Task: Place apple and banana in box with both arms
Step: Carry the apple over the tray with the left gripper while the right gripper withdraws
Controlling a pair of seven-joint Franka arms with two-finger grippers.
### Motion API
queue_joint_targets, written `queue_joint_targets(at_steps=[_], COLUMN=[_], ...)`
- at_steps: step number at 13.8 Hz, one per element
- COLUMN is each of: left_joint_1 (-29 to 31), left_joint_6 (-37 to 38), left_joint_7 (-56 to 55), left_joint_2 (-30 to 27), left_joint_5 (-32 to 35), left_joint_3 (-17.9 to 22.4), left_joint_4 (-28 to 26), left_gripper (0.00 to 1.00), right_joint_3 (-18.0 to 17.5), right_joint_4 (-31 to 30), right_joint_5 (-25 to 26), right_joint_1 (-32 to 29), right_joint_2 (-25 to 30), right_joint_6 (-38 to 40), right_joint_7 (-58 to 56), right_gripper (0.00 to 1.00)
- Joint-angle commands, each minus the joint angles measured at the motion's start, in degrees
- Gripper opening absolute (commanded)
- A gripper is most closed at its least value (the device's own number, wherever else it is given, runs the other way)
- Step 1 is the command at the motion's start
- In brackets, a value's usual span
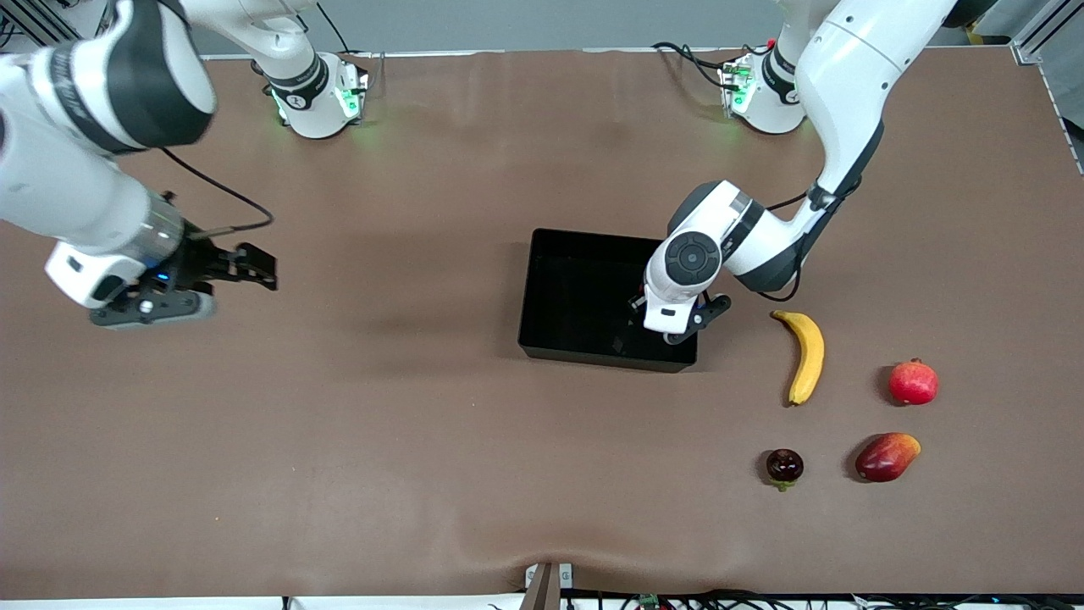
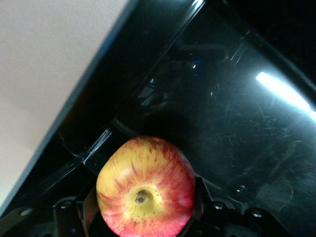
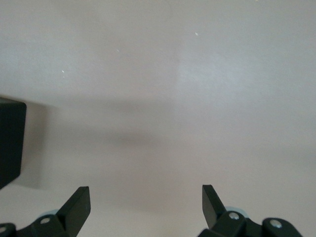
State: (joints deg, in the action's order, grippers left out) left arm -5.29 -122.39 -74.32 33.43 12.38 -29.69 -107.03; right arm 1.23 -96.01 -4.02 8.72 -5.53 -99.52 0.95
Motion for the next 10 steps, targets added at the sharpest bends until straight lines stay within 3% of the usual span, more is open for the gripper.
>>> queue_joint_targets(at_steps=[1,4,5,6,7,10], left_joint_1=[-0.08,-0.16,-0.25,-0.16,-0.16,-0.16], left_joint_6=[-1.45,-1.45,-1.45,-1.45,-1.45,-0.66], left_joint_7=[-0.83,-0.56,-0.56,-0.56,-0.56,-1.44], left_joint_2=[1.02,1.55,1.81,1.81,1.64,-0.55], left_joint_5=[1.33,1.42,1.42,1.42,1.42,1.42], left_joint_3=[-0.37,-0.37,-0.37,-0.37,-0.28,-0.46], left_joint_4=[-0.29,0.06,0.24,0.50,1.03,3.57], left_gripper=[0.00,0.01,0.16,0.66,1.00,1.00], right_joint_3=[-1.49,-0.70,-0.70,-0.53,0.17,0.00], right_joint_4=[-1.29,0.98,2.65,5.19,7.65,9.87], right_joint_5=[0.50,0.50,0.59,0.68,0.59,0.68], right_joint_1=[-4.66,-5.64,-6.17,-6.70,-6.61,-5.47], right_joint_2=[4.29,4.82,4.91,4.82,4.74,5.61], right_joint_6=[3.18,7.66,9.16,11.61,13.55,17.77], right_joint_7=[-3.57,-4.82,-4.82,-4.73,-4.73,-4.03], right_gripper=[1.00,1.00,1.00,1.00,1.00,1.00])
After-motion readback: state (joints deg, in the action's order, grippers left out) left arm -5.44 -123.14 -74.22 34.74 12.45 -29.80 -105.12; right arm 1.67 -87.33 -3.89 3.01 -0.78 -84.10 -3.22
